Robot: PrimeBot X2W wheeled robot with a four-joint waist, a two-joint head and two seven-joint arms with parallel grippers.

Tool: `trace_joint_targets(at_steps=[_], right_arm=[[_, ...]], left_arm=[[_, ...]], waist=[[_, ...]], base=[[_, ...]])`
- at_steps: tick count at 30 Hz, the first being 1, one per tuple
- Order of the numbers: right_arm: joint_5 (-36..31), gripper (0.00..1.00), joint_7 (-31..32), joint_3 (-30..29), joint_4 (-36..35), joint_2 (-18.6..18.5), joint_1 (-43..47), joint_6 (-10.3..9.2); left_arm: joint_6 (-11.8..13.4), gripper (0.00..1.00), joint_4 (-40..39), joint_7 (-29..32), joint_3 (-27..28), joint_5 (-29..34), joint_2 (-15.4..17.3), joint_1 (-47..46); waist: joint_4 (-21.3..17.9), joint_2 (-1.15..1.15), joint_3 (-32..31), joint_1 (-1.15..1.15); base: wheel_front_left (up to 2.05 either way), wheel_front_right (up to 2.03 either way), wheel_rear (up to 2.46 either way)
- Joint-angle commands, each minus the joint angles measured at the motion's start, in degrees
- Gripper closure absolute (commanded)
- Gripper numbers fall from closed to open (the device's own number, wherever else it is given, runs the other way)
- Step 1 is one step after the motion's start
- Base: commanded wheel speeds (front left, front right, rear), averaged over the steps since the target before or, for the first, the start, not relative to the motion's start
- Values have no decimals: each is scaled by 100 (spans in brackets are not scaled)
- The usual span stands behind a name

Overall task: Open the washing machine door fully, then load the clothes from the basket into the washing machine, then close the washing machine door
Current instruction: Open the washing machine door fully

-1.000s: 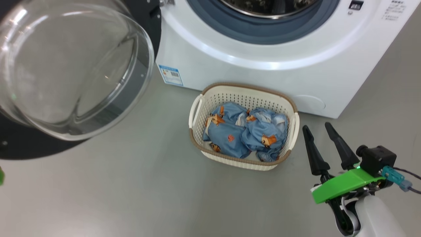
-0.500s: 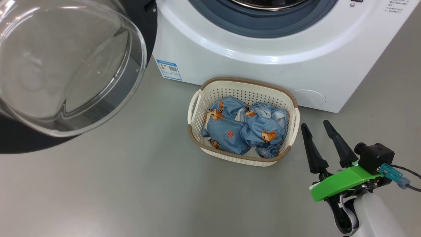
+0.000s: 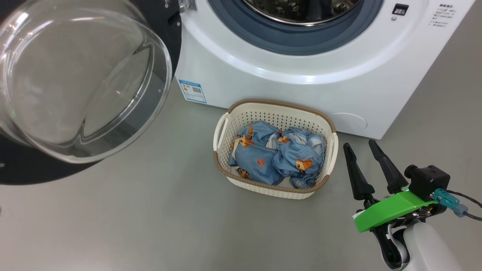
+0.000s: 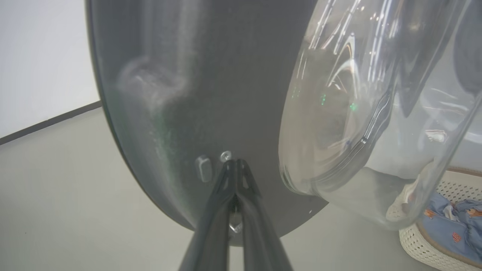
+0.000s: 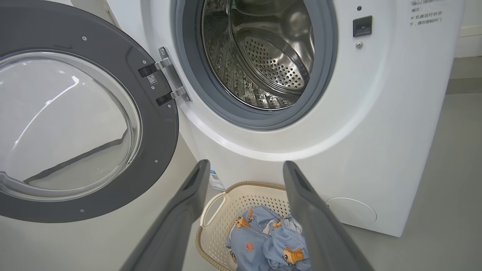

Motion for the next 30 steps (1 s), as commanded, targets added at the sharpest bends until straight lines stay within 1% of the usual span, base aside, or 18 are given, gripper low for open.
trace_joint_targets(at_steps=[1,6,7,8,9,10,11,20,21,25,30], right_arm=[[35,0,-69,165,-117,60,9,9],[83,0,-69,196,-113,21,128,9],[89,0,-69,207,-114,12,154,9],[94,0,-69,213,-118,3,179,9],[102,0,-69,220,-120,-4,205,9],[111,0,-69,228,-119,-10,231,9],[122,0,-69,236,-118,-18,254,9],[185,0,-69,409,-95,-137,417,9],[185,0,-69,409,-95,-137,417,9],[186,0,-69,470,-89,-185,438,9],[191,0,-69,531,-86,-238,447,9]], left_arm=[[17,100,-154,-71,177,-70,400,27],[54,100,-549,-76,347,-55,325,394],[76,75,-662,-77,400,-45,304,485],[93,55,-781,-77,461,-45,279,583],[122,23,-903,-77,518,-33,255,690],[155,4,-1030,-77,580,-23,233,804],[188,0,-1160,-77,642,-15,207,919],[529,0,-2462,-78,996,68,-185,1997],[529,0,-2462,-78,996,68,-185,1997],[713,0,-3035,-78,1061,132,-388,2371],[896,0,-3562,-78,1049,189,-587,2751]], waist=[[-24,0,-99,0],[-89,0,-324,0],[-113,0,-369,0],[-137,0,-414,0],[-166,0,-460,0],[-201,0,-506,0],[-237,0,-548,0],[-617,0,-860,0],[-617,0,-860,0],[-830,0,-948,0],[-1124,0,-1019,0]], base=[[0,0,0],[0,0,0],[0,0,0],[0,0,0],[0,0,0],[0,0,0],[0,0,0],[0,0,0],[0,0,0],[0,0,0],[0,0,0]])
